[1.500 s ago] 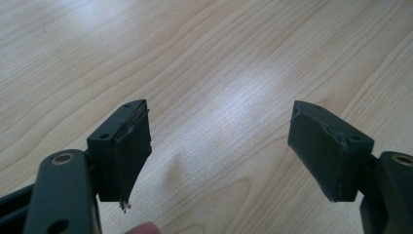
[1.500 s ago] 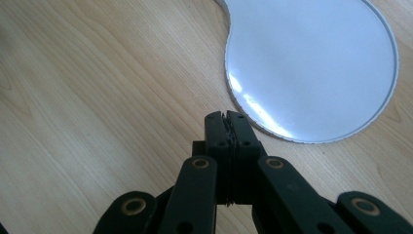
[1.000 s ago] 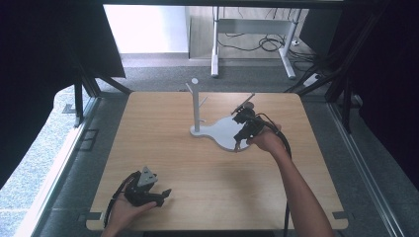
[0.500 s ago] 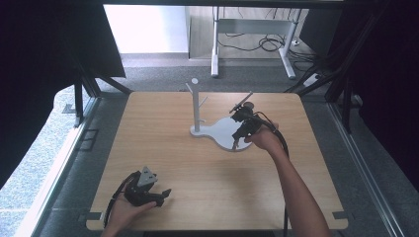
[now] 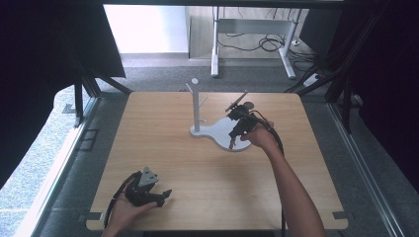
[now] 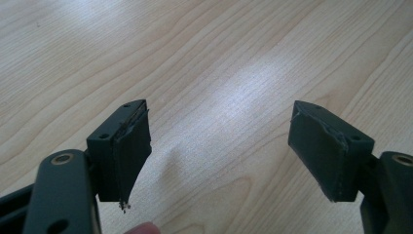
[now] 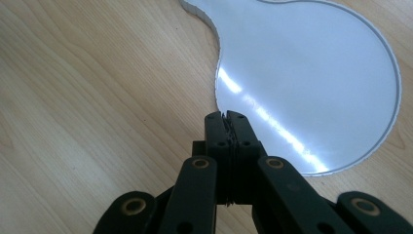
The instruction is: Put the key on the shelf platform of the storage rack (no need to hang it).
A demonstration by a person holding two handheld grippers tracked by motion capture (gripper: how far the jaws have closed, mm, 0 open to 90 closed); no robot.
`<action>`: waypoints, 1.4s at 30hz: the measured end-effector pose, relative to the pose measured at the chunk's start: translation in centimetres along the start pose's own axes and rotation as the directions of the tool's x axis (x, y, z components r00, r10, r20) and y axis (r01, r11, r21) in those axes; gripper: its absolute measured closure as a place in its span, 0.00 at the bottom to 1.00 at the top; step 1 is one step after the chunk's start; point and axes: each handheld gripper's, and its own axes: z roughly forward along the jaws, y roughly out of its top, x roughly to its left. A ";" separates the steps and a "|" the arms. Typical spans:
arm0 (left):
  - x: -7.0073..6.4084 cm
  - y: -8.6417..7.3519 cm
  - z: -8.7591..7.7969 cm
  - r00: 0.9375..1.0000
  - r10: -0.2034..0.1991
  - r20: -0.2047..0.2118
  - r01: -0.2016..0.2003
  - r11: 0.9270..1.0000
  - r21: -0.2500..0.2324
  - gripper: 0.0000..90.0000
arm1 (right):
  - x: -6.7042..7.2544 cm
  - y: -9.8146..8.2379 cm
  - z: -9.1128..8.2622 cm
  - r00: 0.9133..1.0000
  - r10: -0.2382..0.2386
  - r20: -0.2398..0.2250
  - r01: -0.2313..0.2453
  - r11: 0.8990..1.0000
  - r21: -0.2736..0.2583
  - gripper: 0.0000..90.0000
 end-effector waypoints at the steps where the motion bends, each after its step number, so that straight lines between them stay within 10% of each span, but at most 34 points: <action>1: 0.0 0.0 0.0 1.000 0.000 -0.002 0.000 1.000 0.001 0.26 | 0.0 0.1 0.0 1.000 0.001 0.000 -0.001 1.000 0.001 1.00; 42: 0.4 -0.1 -0.3 1.000 -0.015 -0.001 0.015 1.000 -0.014 0.26 | -2.9 3.0 4.6 0.996 0.072 0.050 -0.073 0.997 0.024 1.00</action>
